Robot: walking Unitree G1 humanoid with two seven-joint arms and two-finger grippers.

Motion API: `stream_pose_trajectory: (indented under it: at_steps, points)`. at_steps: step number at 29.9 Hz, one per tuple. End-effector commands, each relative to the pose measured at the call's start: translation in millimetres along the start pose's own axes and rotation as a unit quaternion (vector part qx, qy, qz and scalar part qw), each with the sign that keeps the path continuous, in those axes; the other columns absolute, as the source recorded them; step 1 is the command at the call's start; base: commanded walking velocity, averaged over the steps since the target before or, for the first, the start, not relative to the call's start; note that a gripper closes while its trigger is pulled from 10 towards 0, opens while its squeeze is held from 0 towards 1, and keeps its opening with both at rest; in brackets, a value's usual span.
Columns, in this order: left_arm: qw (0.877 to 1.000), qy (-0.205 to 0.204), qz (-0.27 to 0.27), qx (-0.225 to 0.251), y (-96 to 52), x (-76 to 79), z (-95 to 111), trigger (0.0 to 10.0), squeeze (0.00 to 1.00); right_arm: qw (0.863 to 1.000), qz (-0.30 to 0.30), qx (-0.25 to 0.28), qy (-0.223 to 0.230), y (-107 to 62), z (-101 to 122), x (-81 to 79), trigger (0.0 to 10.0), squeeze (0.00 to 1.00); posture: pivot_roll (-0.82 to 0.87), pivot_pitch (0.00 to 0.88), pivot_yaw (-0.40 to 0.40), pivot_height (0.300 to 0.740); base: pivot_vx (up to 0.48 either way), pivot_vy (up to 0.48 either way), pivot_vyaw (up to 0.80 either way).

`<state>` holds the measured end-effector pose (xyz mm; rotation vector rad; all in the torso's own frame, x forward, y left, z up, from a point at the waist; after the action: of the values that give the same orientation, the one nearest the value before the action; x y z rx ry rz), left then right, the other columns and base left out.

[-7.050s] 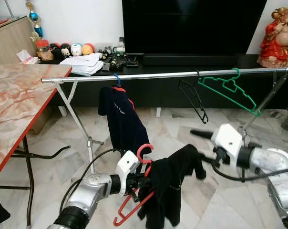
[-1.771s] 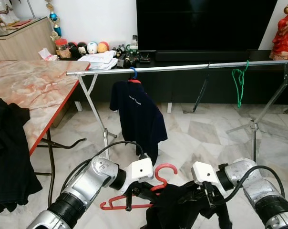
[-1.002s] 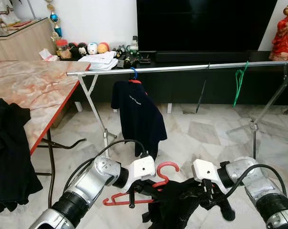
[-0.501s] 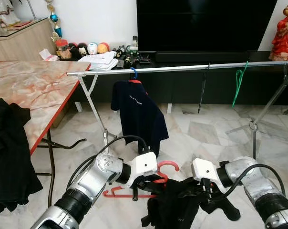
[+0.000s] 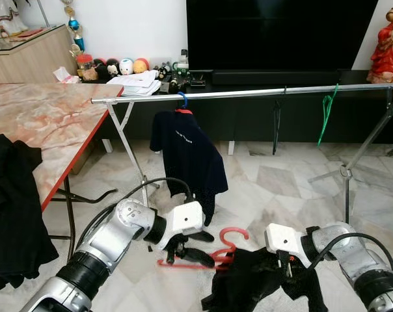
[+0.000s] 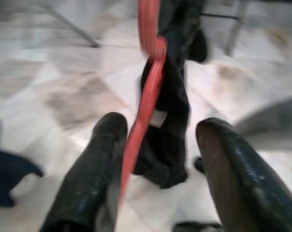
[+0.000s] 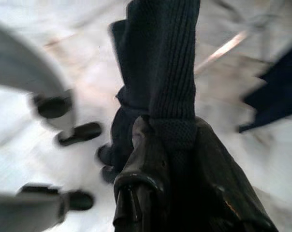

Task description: Hang hanger

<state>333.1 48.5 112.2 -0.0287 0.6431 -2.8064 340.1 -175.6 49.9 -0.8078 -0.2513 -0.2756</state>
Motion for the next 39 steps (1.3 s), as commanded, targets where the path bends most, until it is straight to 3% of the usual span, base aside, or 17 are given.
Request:
stream_pose_trajectory:
  at_steps: [1,7,11,12,15,16,21,26,31,32,34,39]
  points:
    - [0.999,-0.022,0.039,0.025,-6.8,-10.6,1.2,10.0,1.0,0.998,-0.057,0.022,0.01,-10.2,5.0,16.6,0.0,0.0,-0.07,0.0,0.057,0.74,0.0,0.0,0.0]
    - [0.995,-0.068,0.064,0.041,-10.0,-9.1,-11.0,10.0,1.0,0.991,-0.122,0.044,0.018,-26.1,7.1,27.6,0.0,0.0,-0.09,0.0,0.063,0.74,0.0,0.0,0.0]
    - [0.988,-0.107,0.099,0.052,-1.2,-9.0,-27.0,10.0,1.0,0.986,-0.153,0.06,0.006,-37.5,16.3,34.4,0.0,0.0,-0.1,0.0,0.063,0.74,0.0,0.0,0.0]
    - [0.985,-0.107,0.123,0.051,4.8,-10.7,-35.5,10.0,0.0,0.984,-0.171,0.055,-0.003,-44.7,20.8,40.1,0.0,0.0,-0.11,0.0,0.063,0.74,0.0,0.0,0.0]
    - [0.981,-0.12,0.139,0.056,10.4,-11.6,-41.4,10.0,0.0,0.979,-0.196,0.052,-0.008,-52.7,27.1,48.2,0.0,0.0,-0.11,0.0,0.067,0.74,0.0,0.0,0.0]
    - [0.975,-0.143,0.155,0.063,15.1,-14.7,-44.7,10.0,0.0,0.977,-0.202,0.065,-0.026,-56.0,41.0,50.6,0.0,0.0,-0.12,0.0,0.069,0.74,0.0,0.0,0.0]
    - [0.97,-0.154,0.176,0.067,19.7,-18.9,-48.6,10.0,0.0,0.974,-0.203,0.084,-0.054,-60.9,62.9,50.1,0.0,0.0,-0.12,0.0,0.068,0.74,0.0,0.0,0.0]
    - [0.961,-0.164,0.213,0.067,22.3,-31.3,-56.7,10.0,0.0,0.964,-0.217,0.127,-0.089,-75.9,105.2,56.5,0.0,0.0,-0.13,0.0,0.071,0.74,0.0,0.0,0.0]
    - [0.956,-0.155,0.244,0.059,21.8,-39.6,-60.2,10.0,0.0,0.962,-0.208,0.148,-0.098,-80.1,120.9,50.7,0.0,0.0,-0.13,0.0,0.069,0.74,0.0,0.0,0.0]
    - [0.947,-0.165,0.271,0.059,18.2,-46.6,-63.5,10.0,0.0,0.962,-0.209,0.146,-0.1,-80.8,121.7,50.0,0.0,0.0,-0.13,0.0,0.07,0.74,0.0,0.0,0.0]
    - [0.94,-0.175,0.287,0.058,16.1,-50.4,-67.8,10.0,0.0,0.961,-0.213,0.143,-0.1,-81.9,122.6,50.6,0.0,0.0,-0.14,0.0,0.069,0.74,0.0,0.0,0.0]
    - [0.942,-0.175,0.283,0.049,20.1,-46.6,-75.3,10.0,0.0,0.961,-0.208,0.152,-0.105,-83.0,135.2,47.0,0.0,0.0,-0.14,0.0,0.064,0.74,0.0,0.0,0.0]
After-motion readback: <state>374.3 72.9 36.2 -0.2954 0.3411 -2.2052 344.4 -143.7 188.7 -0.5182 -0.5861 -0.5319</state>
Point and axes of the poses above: a point about 5 cm out from each wrist's last joint towards the gripper, its own y axis pointing out of the wrist towards the gripper, its own z axis along the axis of the wrist's last joint, x = y × z, the point moved 6 cm from there along y, pointing out of the wrist towards the gripper, and after that the axes turned 10 degrees about -y, right-handed, at the moved point
